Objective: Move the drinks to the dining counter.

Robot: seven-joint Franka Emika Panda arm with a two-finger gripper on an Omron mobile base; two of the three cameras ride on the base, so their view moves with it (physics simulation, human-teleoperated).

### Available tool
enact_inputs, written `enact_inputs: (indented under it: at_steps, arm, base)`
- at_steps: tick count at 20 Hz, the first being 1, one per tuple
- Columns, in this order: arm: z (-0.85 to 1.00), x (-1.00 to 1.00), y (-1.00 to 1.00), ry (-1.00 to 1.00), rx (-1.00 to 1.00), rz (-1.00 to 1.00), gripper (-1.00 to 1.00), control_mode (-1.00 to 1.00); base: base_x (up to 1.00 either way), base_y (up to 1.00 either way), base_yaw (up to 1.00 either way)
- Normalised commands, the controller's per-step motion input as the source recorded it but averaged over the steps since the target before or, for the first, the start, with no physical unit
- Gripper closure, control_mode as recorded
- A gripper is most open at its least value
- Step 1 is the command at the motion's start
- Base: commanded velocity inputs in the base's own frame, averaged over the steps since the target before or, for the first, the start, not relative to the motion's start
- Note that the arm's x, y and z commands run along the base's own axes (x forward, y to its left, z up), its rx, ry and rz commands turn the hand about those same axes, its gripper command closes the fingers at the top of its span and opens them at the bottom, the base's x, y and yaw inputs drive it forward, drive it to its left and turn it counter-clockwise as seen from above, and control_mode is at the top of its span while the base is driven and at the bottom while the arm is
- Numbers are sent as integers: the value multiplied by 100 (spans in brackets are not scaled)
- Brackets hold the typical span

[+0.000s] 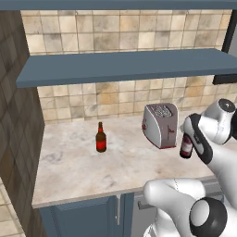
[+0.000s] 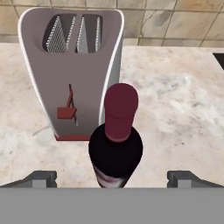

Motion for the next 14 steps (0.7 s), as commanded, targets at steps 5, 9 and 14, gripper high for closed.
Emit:
enact_inputs:
  at_steps: [5,9,14]
  arm:
    - [-1,10,0,0,0,0,-100,-100]
    - [-3,9,0,0,0,0,-100,-100]
    - [-7,19,0,0,0,0,-100,-100]
  base:
    - [0,0,0]
    - [0,0,0]
    - [0,0,0]
